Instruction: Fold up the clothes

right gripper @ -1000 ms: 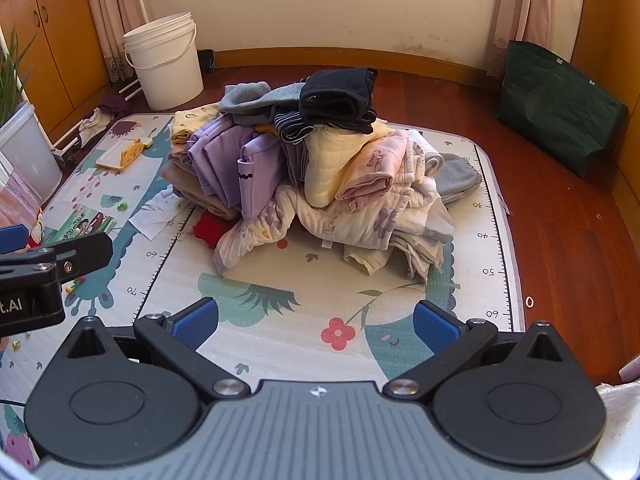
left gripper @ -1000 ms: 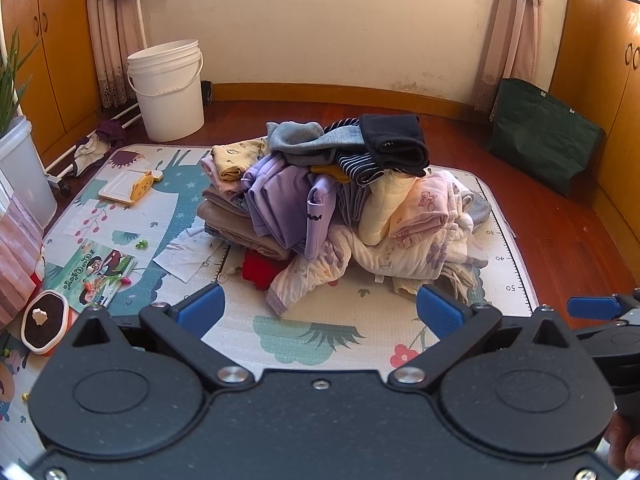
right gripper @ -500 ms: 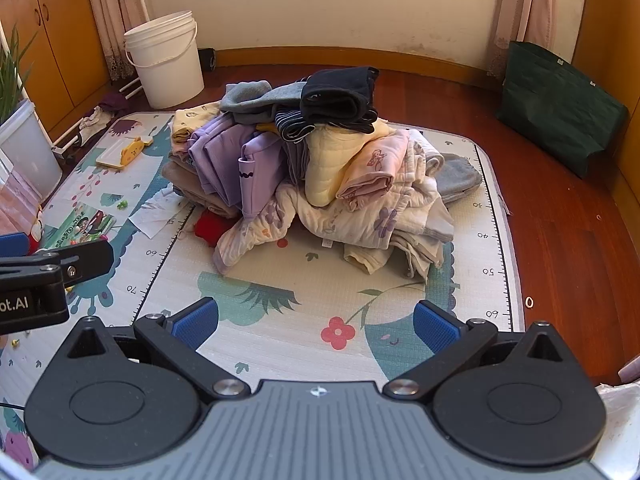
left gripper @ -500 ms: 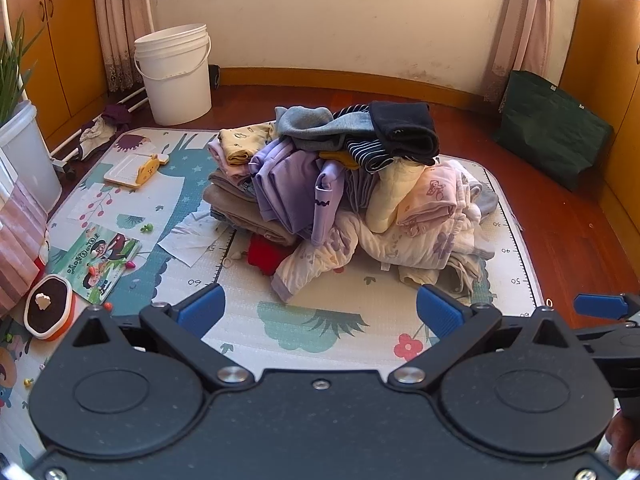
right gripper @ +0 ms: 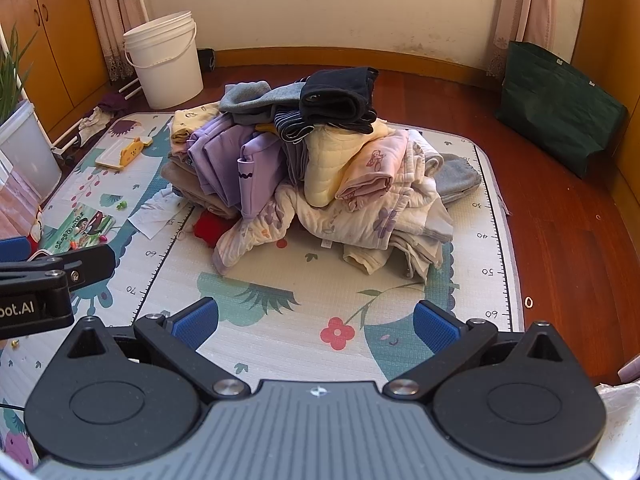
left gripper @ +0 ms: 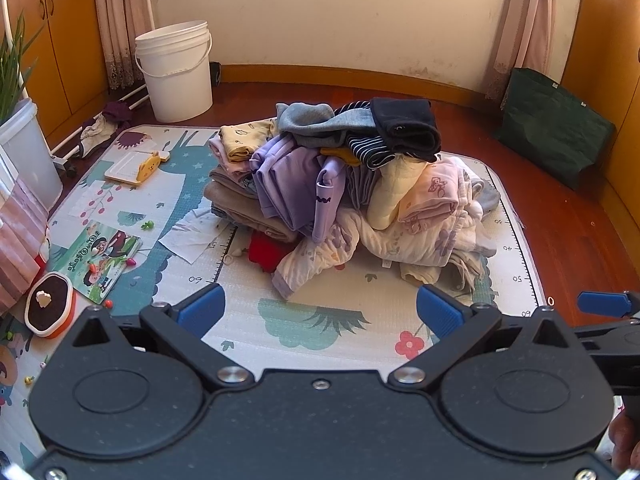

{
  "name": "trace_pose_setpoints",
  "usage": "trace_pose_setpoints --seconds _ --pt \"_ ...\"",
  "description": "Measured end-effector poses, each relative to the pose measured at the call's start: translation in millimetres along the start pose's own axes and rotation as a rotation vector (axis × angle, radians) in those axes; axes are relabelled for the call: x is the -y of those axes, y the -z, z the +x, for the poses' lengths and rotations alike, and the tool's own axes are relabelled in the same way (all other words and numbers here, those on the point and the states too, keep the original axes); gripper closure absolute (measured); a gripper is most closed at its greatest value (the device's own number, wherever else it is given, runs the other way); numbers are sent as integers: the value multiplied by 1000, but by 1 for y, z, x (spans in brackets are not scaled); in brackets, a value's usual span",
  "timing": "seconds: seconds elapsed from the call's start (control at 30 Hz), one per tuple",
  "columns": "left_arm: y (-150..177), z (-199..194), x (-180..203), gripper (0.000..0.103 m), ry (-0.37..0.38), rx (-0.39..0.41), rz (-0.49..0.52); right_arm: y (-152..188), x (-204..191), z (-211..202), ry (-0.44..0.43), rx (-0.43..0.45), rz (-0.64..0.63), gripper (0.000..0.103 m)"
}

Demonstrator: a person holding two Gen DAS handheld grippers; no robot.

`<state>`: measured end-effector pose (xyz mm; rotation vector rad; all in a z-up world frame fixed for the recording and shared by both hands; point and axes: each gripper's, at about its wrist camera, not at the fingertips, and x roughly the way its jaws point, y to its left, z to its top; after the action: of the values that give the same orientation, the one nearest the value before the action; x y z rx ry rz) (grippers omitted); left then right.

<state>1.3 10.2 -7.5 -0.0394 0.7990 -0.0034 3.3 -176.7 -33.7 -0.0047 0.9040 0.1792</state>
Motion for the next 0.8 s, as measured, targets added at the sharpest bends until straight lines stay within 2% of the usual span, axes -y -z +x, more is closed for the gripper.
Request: trace_pose_setpoints --seconds 0.33,0.8 --pt "8 0 3 0 -2 5 3 1 1 0 1 2 -2 0" --pt "-2 3 2 0 -5 -1 3 -1 1 1 4 0 0 0"
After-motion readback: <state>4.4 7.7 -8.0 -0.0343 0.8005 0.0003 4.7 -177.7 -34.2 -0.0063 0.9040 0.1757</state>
